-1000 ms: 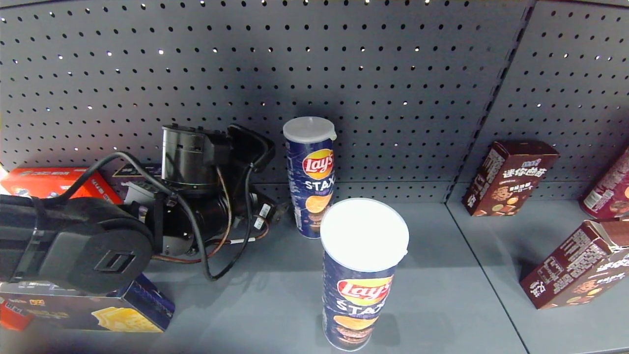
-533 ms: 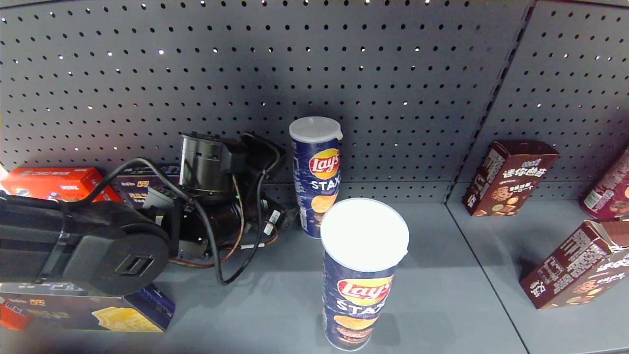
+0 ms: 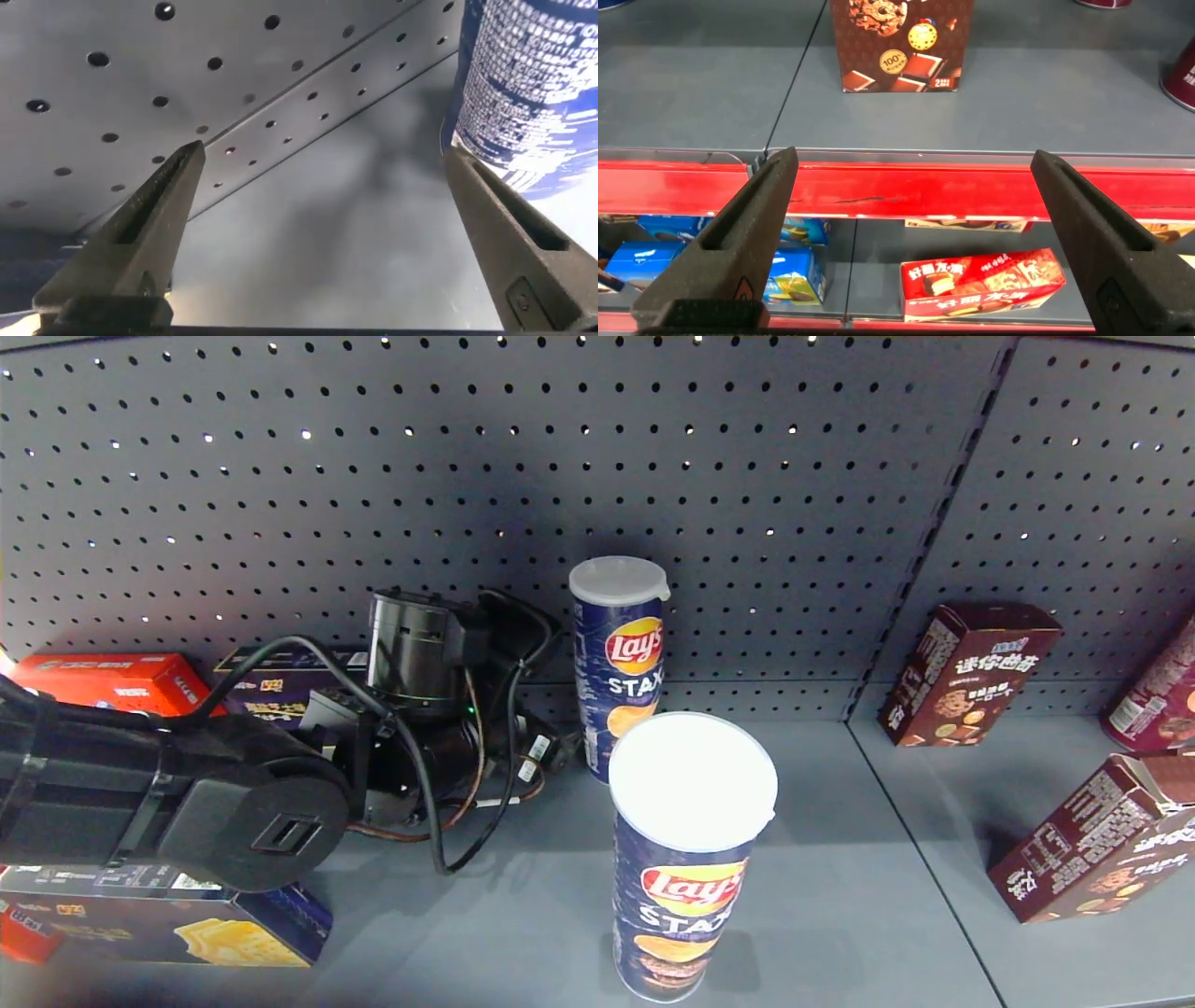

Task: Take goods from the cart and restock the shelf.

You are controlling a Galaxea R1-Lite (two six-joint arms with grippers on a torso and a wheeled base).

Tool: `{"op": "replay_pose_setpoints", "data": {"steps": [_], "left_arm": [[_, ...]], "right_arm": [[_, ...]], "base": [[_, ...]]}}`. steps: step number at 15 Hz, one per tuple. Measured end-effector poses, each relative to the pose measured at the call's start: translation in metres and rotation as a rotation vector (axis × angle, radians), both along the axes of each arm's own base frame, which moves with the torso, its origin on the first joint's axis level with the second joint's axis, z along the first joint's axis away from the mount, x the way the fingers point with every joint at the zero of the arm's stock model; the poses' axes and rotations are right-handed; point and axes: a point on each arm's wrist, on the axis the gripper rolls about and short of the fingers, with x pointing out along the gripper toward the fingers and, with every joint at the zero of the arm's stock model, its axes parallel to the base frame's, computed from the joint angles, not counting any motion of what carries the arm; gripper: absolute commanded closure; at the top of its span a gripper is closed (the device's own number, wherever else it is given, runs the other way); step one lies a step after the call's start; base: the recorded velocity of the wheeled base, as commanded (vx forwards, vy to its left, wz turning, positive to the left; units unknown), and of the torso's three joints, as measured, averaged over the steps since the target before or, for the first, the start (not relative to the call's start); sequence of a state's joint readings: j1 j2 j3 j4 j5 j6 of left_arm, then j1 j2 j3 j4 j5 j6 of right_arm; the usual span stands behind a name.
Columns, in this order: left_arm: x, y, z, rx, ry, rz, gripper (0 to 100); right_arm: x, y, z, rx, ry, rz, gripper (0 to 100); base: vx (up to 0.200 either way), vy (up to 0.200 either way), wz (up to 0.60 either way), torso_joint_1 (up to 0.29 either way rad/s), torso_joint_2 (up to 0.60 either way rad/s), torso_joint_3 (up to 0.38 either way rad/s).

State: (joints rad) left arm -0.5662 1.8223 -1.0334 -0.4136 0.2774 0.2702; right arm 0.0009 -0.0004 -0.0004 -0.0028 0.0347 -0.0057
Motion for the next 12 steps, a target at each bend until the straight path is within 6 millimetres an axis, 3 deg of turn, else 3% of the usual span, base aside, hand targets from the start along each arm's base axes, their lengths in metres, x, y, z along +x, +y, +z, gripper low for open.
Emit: {"op": "replay_pose_setpoints", "data": {"steps": [4,6,8,12], "left_arm": [[-0.002,0.000,0.003,-0.005,-0.008,-0.003,0],[-0.012,0.006,0.015,-0.017,-0.027,-0.004,0],[-0.030,0.019,0.033,-0.041,-0.060,0.001,0],[-0.085,0.057,0.075,-0.154,-0.176,0.021,0]], "right_arm": [[0.000,0.000,0.000,0.000,0.000,0.001,0],[0.000,0.000,0.000,0.000,0.000,0.000,0],[0.000,0.000,0.000,0.000,0.000,0.000,0],[0.000,0.000,0.000,0.000,0.000,0.000,0]], "base": [[0.000,0.000,0.00,0.000,0.00,0.000],[0.000,0.000,0.00,0.000,0.00,0.000],[0.000,0.000,0.00,0.000,0.00,0.000],[0.000,0.000,0.00,0.000,0.00,0.000]]}}
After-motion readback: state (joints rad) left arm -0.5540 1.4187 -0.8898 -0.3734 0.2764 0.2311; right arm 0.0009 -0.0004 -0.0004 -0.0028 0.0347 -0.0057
